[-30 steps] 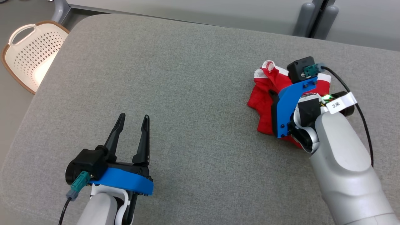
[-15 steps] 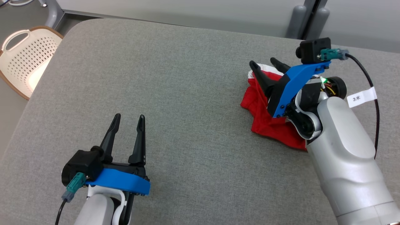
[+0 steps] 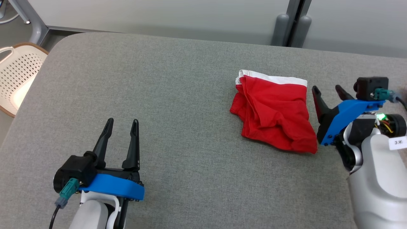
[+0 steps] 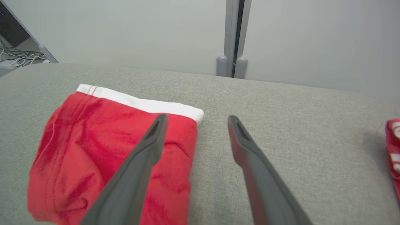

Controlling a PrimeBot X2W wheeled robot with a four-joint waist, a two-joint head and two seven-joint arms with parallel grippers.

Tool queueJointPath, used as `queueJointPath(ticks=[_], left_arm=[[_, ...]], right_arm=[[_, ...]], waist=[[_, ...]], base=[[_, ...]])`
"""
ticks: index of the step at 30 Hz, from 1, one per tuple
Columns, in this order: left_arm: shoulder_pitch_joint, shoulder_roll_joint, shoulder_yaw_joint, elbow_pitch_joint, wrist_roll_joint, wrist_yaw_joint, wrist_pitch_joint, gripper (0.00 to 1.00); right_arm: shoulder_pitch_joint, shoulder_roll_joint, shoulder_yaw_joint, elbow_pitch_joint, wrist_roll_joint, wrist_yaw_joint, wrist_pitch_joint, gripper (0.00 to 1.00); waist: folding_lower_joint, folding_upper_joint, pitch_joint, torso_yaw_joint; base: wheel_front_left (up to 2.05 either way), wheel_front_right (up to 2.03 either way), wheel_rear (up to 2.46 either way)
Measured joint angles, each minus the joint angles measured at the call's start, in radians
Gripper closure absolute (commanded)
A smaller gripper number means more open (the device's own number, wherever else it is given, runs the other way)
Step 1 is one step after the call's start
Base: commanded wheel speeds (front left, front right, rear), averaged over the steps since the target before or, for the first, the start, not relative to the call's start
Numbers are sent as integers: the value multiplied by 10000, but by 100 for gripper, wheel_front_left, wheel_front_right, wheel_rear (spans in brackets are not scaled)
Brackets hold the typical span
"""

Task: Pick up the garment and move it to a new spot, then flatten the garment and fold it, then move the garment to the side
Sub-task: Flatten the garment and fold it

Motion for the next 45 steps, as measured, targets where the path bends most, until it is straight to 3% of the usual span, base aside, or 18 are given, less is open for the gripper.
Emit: queueJointPath(ticks=[7, 8, 9, 10, 14, 18, 24, 29, 30, 31, 32, 39, 45], left_arm=[[-8, 6, -238, 15, -52, 0, 0, 0], [-9, 15, -263, 21, -75, 0, 0, 0], [-9, 33, -284, 21, -86, 0, 0, 0], [-10, 52, -311, 31, -92, 0, 2, 0], [-9, 75, -376, 77, -107, 0, 0, 0], [-6, 88, -401, 107, -128, 0, 0, 0], [66, 157, -182, 90, -150, 2, 0, 0], [146, 146, -19, 65, -121, 29, 0, 0], [163, 140, 0, 61, -119, 50, 0, 0], [181, 136, 31, 58, -117, 52, 0, 0], [204, 132, 73, 59, -115, 56, 0, 0], [620, 209, 428, 44, -155, 244, 0, 0], [1026, 437, 656, 35, -259, 368, 0, 0]], right_arm=[[384, 330, 416, 834, -604, 0, -531, 0], [380, 364, 570, 1005, -744, 0, -570, 53], [371, 408, 734, 1187, -844, 0, -646, 94], [339, 437, 940, 1381, -982, 0, -694, 100], [106, 512, 1822, 2161, -1154, 0, -863, 100], [60, 527, 3735, 2347, 372, 0, -857, 100], [196, 543, 6366, 1273, 2562, 0, -502, 100], [331, 548, 7204, 261, 3942, 0, -422, 100], [388, 550, 7148, 88, 4153, 0, -518, 96], [464, 548, 7062, -115, 4295, 0, -700, 61], [540, 545, 6953, -305, 4332, 0, -917, 0], [1611, 554, 5097, -1524, 3852, 0, -2142, 0], [3010, 541, 2932, -2847, 2784, 0, -2268, 0]], waist=[[0, 0, 2, 134], [1, 0, 0, 165], [0, -1, -2, 193], [1, 0, -6, 224], [0, 0, -37, 376], [0, 0, -109, 523], [0, 0, -176, 414], [0, 0, -248, 137], [0, 0, -275, 70], [0, 0, -306, 3], [0, 0, -340, -66], [0, 0, -694, -702], [0, 0, -1007, -1338]], base=[[0, 0, 0], [0, 0, 0], [0, 0, 0], [0, 0, 0], [0, 0, 0], [0, 0, 0], [0, 0, 0], [0, 0, 0], [0, 0, 0], [0, 0, 0], [0, 0, 0], [0, 0, 0], [0, 0, 0]])
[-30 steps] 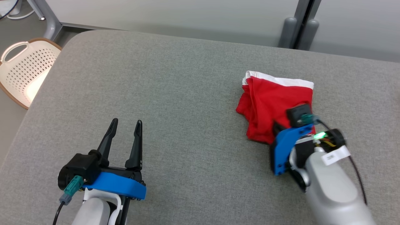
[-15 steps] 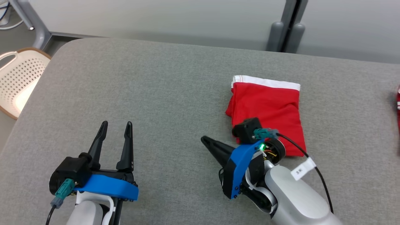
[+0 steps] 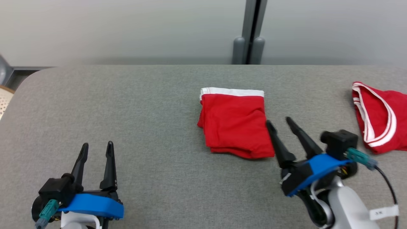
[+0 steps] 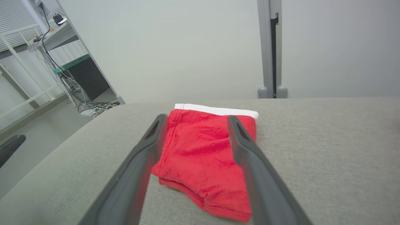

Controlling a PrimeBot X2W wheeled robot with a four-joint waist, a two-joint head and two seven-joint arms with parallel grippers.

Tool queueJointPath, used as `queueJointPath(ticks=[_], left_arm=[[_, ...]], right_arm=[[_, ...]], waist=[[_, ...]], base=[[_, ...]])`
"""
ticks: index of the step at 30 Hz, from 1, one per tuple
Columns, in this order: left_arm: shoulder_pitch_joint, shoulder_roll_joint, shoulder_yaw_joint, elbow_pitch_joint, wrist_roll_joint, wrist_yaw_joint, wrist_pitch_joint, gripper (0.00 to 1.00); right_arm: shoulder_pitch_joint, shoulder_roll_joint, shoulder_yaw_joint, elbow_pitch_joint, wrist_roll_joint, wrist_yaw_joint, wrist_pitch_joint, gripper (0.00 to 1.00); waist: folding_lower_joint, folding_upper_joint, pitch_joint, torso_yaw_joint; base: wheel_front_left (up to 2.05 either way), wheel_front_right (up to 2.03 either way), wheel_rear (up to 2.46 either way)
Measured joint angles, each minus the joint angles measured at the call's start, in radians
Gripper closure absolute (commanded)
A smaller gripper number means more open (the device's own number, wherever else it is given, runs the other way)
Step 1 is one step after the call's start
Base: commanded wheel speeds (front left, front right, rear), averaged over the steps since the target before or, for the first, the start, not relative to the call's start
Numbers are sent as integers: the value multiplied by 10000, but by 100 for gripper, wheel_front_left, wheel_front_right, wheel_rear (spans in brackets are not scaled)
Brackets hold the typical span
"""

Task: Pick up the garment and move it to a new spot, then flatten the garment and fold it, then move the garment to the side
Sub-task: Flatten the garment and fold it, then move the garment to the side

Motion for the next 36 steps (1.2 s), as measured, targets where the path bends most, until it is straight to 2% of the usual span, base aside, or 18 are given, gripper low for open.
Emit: queueJointPath(ticks=[6, 12, 22, 36], left_arm=[[356, 98, 226, -98, -130, 219, 4, 0], [600, 146, 385, -303, -297, 433, 232, 0], [840, 326, 458, -224, -468, 533, 508, 0], [888, 297, 201, -128, -466, 663, 744, 0]], right_arm=[[1169, -10, -1582, -1168, -568, 0, 460, 0], [1746, -6, -2355, -1678, -947, 0, 663, 0], [2041, -6, -2418, -1331, -1778, 0, 360, 0], [2285, -6, -2355, -709, -2088, 0, -591, 0]], waist=[[0, 0, -230, -517], [0, 0, -371, -817], [0, 0, -677, -952], [1, 0, -1003, -797]], base=[[0, 0, 0], [0, 0, 0], [0, 0, 0], [0, 0, 0]])
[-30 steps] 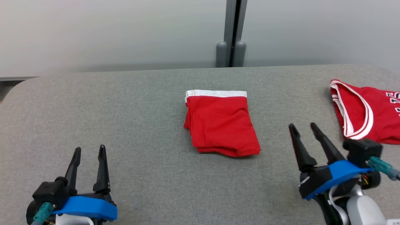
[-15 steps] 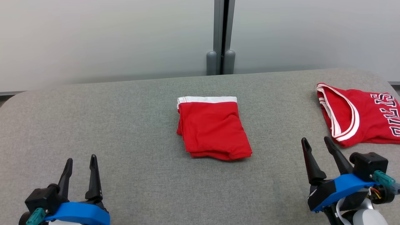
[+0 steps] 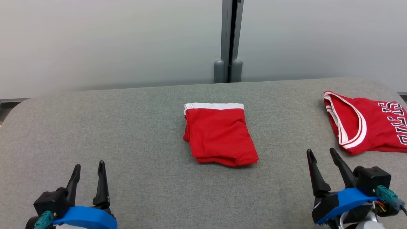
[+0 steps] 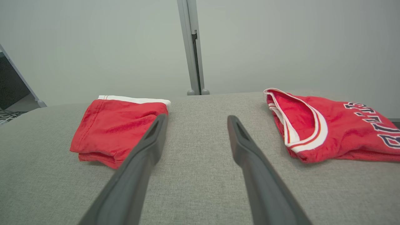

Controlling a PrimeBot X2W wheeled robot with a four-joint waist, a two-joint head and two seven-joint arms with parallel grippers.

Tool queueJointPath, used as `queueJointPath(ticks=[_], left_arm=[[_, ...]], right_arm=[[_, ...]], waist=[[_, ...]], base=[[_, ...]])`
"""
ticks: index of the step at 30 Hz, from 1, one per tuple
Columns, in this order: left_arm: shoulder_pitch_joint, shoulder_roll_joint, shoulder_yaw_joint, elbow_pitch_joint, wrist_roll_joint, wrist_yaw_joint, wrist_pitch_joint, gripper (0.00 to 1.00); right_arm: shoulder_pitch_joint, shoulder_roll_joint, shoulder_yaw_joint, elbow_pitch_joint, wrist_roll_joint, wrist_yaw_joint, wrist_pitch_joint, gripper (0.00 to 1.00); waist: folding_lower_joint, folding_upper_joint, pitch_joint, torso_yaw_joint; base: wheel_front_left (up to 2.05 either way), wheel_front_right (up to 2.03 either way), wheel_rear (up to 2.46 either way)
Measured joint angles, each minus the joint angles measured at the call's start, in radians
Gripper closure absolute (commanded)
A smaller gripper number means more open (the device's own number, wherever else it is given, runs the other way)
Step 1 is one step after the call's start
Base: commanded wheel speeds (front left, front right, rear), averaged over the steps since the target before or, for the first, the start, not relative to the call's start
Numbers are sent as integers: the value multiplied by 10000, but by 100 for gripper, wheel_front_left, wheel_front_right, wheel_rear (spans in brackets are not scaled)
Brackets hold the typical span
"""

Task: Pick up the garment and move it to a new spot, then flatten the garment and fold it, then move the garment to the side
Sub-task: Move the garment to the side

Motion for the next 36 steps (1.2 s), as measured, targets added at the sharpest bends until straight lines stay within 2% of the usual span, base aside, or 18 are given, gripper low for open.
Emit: queueJointPath(ticks=[15, 18, 22, 26, 30, 35, 36], left_arm=[[-32, 75, -199, -351, 13, 165, 134, 0], [-38, 130, -173, -466, 0, 180, 146, 0], [-176, 184, -138, -612, -4, 205, 140, 0], [-483, 188, -201, -702, -2, 194, 96, 0], [-910, 167, -395, -721, 67, 81, 8, 0], [-1399, 102, -579, -625, 117, -29, -140, 0], [-1536, 86, -627, -575, 148, -105, -217, 0]], right_arm=[[-93, 0, -4, 268, 332, 0, -104, 0], [-518, 4, 165, 355, 347, 0, 355, 0], [-1903, 4, 251, 790, 512, 0, 1561, 0], [-3649, 4, 242, 2067, 1225, 0, 2934, 0], [-5315, -2, 291, 3896, 1590, 0, 3789, 0], [-6730, 12, 466, 6264, 1733, 0, 4171, 0], [-7133, 10, 447, 7081, 1360, 0, 4046, 0]], waist=[[0, 0, 196, -52], [0, 0, 346, -15], [0, 0, 650, 4], [1, 0, 1026, 102], [1, 0, 1401, 344], [1, 0, 1811, 807], [2, 0, 1977, 977]], base=[[0, 0, 0], [0, 0, 0], [0, 0, 0], [0, 0, 0], [0, 0, 0], [0, 0, 0], [0, 0, 0]])
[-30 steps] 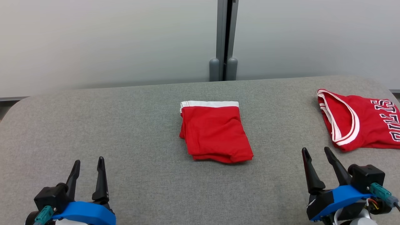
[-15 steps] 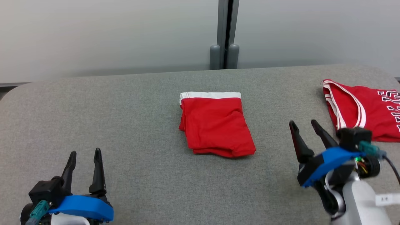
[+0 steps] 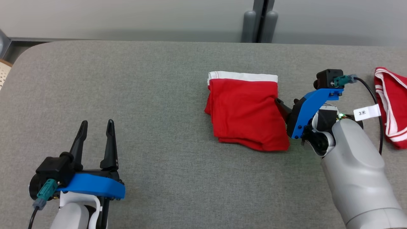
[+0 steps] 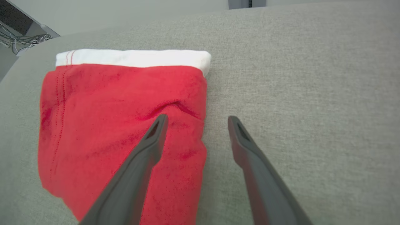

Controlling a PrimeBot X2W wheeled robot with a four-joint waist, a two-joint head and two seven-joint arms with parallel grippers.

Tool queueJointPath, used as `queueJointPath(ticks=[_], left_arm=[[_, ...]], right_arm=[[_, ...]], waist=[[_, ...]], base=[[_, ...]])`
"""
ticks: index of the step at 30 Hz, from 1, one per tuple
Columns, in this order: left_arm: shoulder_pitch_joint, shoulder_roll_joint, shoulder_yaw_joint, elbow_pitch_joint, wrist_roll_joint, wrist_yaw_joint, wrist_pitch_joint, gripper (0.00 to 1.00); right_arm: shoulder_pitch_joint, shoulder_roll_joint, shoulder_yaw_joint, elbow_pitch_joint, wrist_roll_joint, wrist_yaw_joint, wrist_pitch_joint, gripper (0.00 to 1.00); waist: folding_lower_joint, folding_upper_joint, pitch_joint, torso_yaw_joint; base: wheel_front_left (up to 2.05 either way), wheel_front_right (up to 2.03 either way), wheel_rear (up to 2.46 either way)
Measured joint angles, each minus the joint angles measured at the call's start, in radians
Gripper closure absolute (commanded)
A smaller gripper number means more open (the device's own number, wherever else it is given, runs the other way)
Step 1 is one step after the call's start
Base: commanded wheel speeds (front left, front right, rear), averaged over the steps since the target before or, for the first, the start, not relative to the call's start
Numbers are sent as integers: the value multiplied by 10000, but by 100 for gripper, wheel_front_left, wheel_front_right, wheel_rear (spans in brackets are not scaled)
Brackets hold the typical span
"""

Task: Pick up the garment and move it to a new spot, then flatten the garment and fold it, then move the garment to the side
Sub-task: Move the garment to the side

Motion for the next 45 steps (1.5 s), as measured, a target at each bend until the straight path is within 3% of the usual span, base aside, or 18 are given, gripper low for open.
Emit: queueJointPath(ticks=[4, 10, 12, 13, 16, 22, 27, 36, 45], left_arm=[[-240, -40, -107, 144, 35, -90, -123, 0], [-406, -125, -194, 451, 44, -163, -236, 0], [-436, -146, -201, 546, 42, -169, -297, 0], [-439, -142, -188, 591, 38, -169, -305, 0], [-441, -128, -104, 669, 17, -165, -368, 0], [-384, -105, 69, 683, -90, -167, -441, 0], [-225, -151, 96, 583, -88, -169, -483, 0], [-240, -295, 46, 259, -92, -188, -510, 0], [-593, -31, -46, -50, 50, -230, -456, 0]], right_arm=[[-782, -6, -211, 1471, -771, 0, -142, 0], [-1518, -12, -286, 3233, -884, 0, -186, 0], [-1741, -61, 48, 3490, -815, -2, -10, 89], [-1791, -82, 334, 3536, -828, -6, 67, 100], [-1886, -50, 1097, 3561, -784, 2, 142, 100], [-2403, 4, 2288, 3448, -1858, 2, 79, 100], [-3018, -328, 3551, 2968, -2205, 4, 351, 100], [-3420, -1987, 4729, 2069, -1185, 2, 744, 100], [-3428, -3845, 5279, 1248, -734, 2, 374, 100]], waist=[[0, 0, 311, 326], [0, 0, 627, 682], [-1, 0, 668, 730], [-1, 0, 674, 720], [-1, 0, 667, 614], [-1, 0, 488, 105], [-1, 0, 211, -526], [-2, 0, 94, -1810], [-2, 0, 987, -2304]], base=[[0, 0, 0], [0, 0, 0], [0, 0, 0], [0, 0, 0], [0, 0, 0], [0, 0, 0], [0, 0, 0], [0, 0, 0], [0, 0, 0]])
